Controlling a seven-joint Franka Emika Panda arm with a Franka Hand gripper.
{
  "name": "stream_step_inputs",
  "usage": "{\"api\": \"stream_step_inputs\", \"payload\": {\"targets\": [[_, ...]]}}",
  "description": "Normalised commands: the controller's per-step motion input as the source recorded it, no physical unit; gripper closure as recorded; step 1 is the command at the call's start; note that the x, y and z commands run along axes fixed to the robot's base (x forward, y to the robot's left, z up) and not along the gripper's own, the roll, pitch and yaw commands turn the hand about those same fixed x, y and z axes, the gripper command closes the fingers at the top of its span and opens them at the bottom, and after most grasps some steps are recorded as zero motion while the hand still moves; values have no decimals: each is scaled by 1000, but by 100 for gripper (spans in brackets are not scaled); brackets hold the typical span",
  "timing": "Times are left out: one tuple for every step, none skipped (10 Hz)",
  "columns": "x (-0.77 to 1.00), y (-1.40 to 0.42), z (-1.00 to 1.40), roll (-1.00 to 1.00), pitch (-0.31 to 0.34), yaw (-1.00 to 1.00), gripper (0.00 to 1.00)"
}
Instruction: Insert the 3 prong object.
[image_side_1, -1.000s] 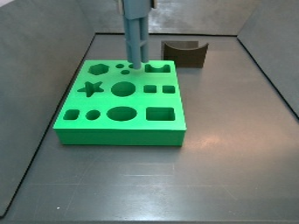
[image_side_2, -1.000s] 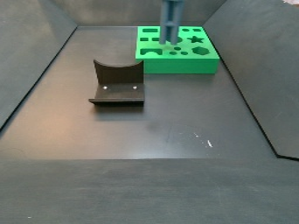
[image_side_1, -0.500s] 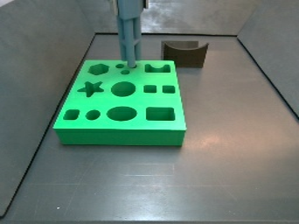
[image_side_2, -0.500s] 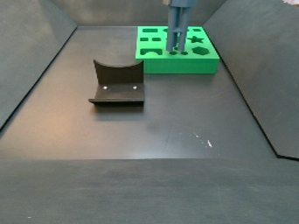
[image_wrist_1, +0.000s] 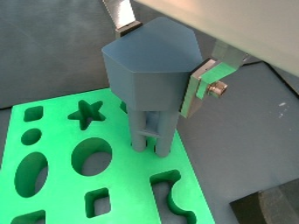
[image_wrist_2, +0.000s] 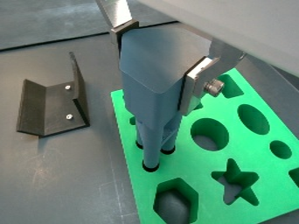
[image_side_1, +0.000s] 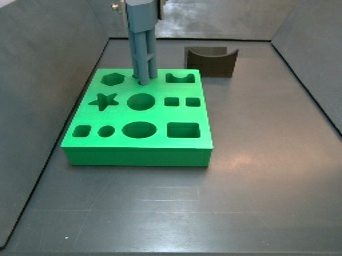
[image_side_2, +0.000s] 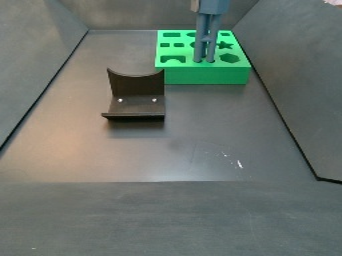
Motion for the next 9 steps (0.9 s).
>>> {"api": "stream_step_inputs", "payload": {"targets": [[0, 0, -437, -163, -60, 77, 100], [0, 86, -440, -176, -43, 177, 100], [0, 63, -371, -164, -40, 309, 100], [249, 0, -494, -110, 0, 129, 100], [400, 0, -494, -3, 60, 0, 100], [377, 0, -449, 0, 97, 0, 100], [117, 6, -323, 0, 31, 0, 100], [0, 0, -129, -36, 0, -46, 100], [0, 0, 0, 0, 0, 0, 100]]}}
